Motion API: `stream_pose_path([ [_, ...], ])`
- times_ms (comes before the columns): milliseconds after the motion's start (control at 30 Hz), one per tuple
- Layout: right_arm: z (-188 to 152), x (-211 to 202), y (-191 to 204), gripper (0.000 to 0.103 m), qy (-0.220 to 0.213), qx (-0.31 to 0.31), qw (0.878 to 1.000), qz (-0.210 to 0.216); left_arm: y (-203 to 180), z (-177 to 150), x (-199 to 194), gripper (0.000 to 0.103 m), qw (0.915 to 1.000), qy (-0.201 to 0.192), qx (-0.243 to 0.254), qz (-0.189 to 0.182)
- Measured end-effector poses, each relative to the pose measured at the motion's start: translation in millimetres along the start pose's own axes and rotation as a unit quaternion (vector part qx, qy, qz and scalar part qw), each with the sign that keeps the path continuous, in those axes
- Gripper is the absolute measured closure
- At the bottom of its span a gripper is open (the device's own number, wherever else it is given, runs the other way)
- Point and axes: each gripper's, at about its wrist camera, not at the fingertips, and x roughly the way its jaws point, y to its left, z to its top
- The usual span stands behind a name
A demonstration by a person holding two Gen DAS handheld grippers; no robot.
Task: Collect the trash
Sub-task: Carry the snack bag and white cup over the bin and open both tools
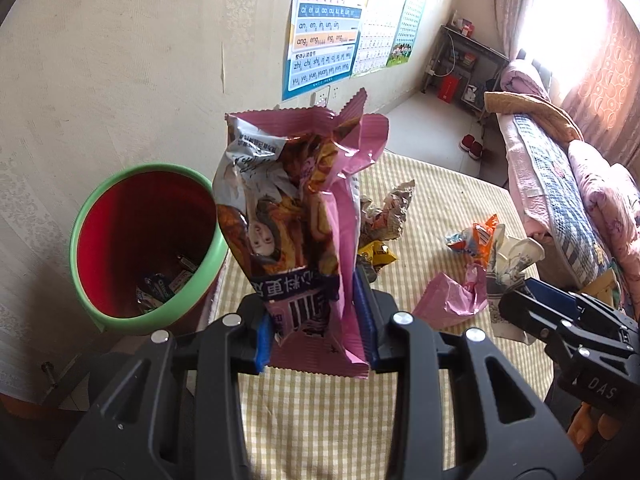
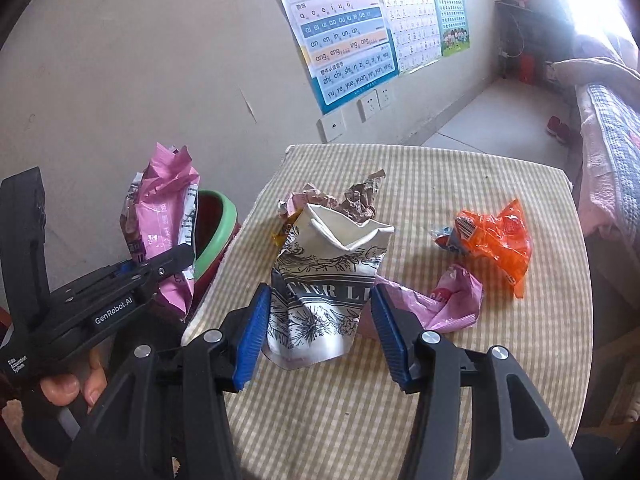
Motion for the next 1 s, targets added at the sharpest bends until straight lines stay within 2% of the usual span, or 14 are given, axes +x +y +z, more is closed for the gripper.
stream_pose_path([
  [1000,19,19,44,0.052,-0.002,-0.049,0.998,0.036,44,7,-13,0.069,0.9968,-0.026,-0.028,0.070],
])
